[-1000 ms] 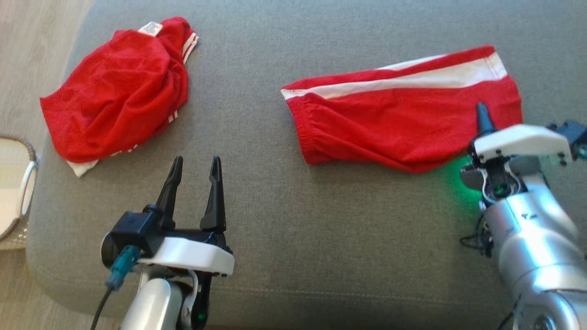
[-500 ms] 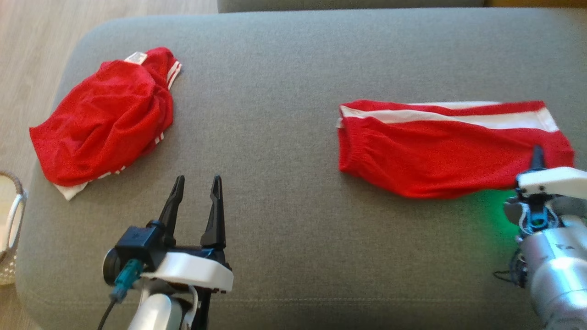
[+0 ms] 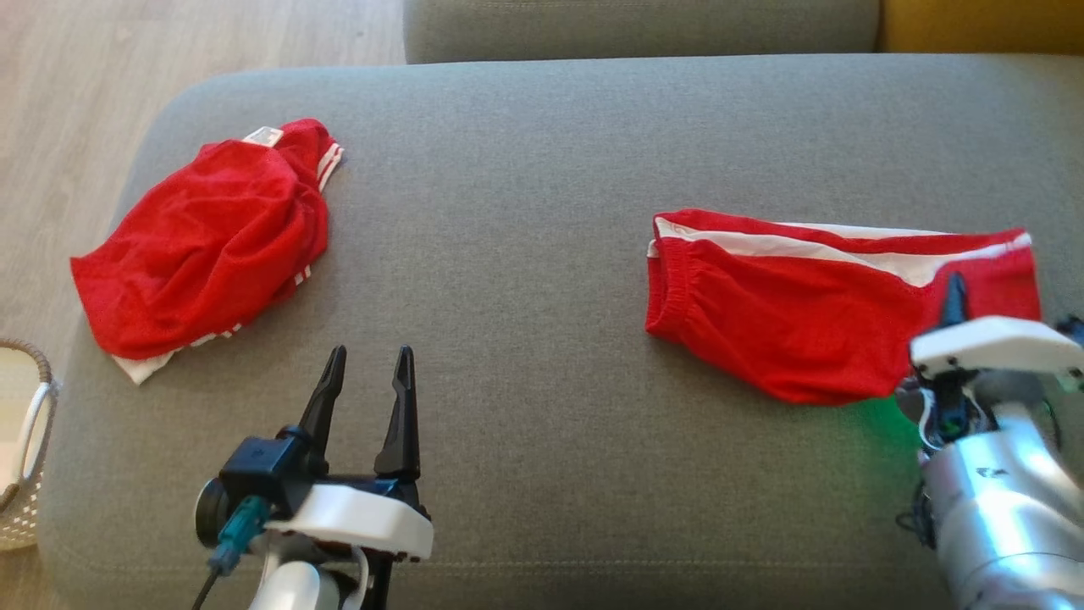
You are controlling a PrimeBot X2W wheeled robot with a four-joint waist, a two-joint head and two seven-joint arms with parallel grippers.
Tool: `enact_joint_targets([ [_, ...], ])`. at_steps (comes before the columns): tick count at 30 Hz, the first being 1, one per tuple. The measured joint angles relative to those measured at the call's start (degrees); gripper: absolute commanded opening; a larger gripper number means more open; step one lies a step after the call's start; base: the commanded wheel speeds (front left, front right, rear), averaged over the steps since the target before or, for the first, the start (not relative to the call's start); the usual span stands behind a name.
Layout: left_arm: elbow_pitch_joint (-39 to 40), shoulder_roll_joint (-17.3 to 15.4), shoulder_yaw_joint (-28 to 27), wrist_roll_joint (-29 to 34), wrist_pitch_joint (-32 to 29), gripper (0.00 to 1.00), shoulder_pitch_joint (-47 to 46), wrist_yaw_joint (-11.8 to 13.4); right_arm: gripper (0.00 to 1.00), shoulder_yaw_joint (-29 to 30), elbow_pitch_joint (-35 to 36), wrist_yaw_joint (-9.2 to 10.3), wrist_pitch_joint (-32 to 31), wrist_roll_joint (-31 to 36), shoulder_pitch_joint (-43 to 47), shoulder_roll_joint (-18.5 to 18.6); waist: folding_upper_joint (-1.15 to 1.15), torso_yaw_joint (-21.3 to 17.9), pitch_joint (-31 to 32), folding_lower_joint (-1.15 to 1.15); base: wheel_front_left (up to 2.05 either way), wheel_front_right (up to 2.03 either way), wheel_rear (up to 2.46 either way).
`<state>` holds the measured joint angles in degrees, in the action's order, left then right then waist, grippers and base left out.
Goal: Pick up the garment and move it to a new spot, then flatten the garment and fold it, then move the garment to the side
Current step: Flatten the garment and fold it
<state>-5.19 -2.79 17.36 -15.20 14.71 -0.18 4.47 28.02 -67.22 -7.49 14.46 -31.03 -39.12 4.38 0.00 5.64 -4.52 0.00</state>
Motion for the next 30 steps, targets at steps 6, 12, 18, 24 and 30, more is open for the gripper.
enact_joint_targets([
  [6, 0.1, 0.0, -0.1, 0.0, 0.0, 1.0, 0.2, -0.1, 0.0, -7.8, 5.1, 0.0, 0.0, 1.8, 0.0, -0.6, 0.0, 1.1, 0.5, 0.0, 0.0, 0.0, 0.0],
  [12, -0.1, 0.0, 0.0, 0.6, 0.0, 1.0, 0.7, -0.8, 0.0, -26.7, 10.0, 0.0, 0.0, -9.6, 3.9, -0.8, 0.0, 1.9, 1.2, 0.0, 0.0, 0.0, 0.0],
  [18, -0.3, 0.0, -0.1, 0.6, 0.0, 1.0, 1.2, -0.8, 0.0, -38.0, 14.9, 0.0, 0.0, -15.7, 9.3, -0.8, 0.0, 2.8, 1.2, 0.0, 0.0, 0.0, 0.0],
  [24, -0.5, 0.0, -0.1, 0.6, 0.0, 1.0, 1.2, -0.8, 0.0, -40.3, 15.6, 0.0, 0.0, -16.0, 9.4, -0.8, 0.0, 3.6, 1.0, 0.0, 0.0, 0.0, 0.0],
  [30, -0.7, 0.0, 0.0, 0.6, 0.0, 1.0, 1.2, -0.8, 0.38, -43.8, 12.2, 0.0, 0.0, -15.8, 9.3, -0.8, 0.0, 4.0, 0.6, 0.0, 0.0, 0.0, 0.0],
])
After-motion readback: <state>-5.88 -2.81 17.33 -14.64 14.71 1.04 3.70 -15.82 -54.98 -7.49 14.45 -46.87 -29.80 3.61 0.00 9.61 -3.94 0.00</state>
